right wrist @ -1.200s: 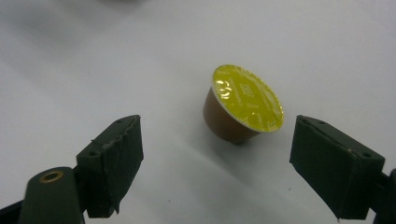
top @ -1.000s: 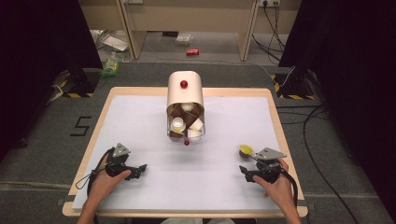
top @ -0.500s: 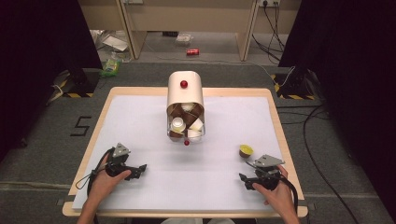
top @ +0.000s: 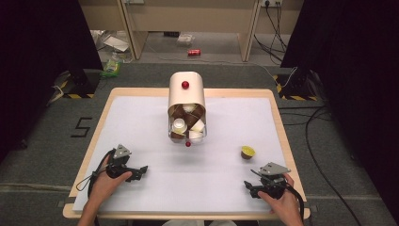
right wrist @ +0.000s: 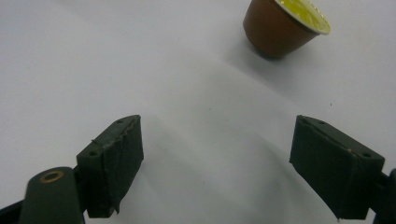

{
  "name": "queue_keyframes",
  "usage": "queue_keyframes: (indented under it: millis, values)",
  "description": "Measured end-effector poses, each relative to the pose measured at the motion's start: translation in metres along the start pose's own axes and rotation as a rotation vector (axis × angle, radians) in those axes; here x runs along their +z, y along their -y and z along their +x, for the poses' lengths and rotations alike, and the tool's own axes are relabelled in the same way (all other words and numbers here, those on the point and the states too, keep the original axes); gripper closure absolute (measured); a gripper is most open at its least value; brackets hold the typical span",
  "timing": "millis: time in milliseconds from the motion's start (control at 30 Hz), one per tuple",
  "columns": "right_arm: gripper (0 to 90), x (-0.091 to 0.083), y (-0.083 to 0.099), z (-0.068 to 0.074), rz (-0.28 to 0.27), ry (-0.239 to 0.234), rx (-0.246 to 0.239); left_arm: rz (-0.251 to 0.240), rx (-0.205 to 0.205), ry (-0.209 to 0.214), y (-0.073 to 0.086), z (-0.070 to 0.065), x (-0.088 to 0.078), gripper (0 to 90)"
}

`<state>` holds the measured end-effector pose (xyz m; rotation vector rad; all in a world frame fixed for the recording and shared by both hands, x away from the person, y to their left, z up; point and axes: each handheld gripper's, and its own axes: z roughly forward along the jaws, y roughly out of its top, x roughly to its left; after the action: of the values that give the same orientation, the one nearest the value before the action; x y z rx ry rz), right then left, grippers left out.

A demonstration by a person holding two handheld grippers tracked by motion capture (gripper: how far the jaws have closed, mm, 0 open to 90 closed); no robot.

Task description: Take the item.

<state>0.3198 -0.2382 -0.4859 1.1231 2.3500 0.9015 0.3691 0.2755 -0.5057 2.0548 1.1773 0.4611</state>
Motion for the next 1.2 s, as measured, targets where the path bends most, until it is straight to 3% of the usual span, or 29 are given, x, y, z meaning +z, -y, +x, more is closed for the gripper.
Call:
queue_keyframes:
  millis: [367,700,1200]
  values:
    - [17.8,-0.006,0.012,0.002,-0.004,0.002,0.010,0.000,0.000,0.000,0.000,0.000,0.000,0.1]
    - [17.7,-0.014,0.025,0.004,-0.025,-0.007,0.076,0.000,0.001,-0.001,0.000,0.000,0.000,0.1]
    - [17.2,-0.020,0.036,0.007,-0.060,-0.005,0.076,0.001,0.001,-0.001,0.000,0.000,0.000,0.1]
